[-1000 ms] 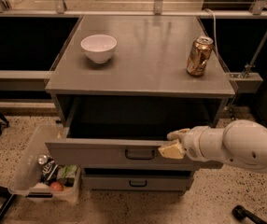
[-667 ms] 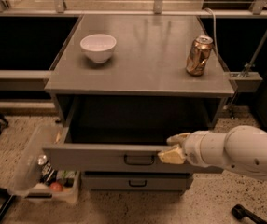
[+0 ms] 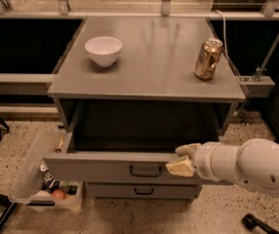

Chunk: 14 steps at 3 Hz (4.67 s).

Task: Open top drawer

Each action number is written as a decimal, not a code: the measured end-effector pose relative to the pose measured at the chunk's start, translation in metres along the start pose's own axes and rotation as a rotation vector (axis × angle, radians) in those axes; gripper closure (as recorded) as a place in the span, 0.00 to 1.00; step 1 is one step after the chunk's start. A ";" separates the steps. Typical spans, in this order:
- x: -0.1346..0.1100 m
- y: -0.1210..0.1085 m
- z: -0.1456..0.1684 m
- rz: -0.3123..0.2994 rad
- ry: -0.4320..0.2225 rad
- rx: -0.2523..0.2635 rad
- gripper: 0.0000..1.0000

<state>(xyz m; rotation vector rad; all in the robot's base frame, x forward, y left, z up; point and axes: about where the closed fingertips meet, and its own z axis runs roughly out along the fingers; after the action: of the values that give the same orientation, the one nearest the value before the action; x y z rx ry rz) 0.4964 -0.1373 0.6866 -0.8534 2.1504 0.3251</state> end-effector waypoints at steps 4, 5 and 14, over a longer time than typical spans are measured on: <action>0.021 0.033 -0.025 0.028 -0.011 0.029 1.00; 0.030 0.049 -0.038 0.046 -0.015 0.040 1.00; 0.047 0.076 -0.060 0.075 -0.022 0.060 0.00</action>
Offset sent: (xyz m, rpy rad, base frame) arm -0.4994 0.0391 -0.0185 0.0936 -0.0483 -0.4142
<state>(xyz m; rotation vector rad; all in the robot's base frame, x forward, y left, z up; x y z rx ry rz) 0.3892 -0.1322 0.6872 -0.7335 2.1648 0.3050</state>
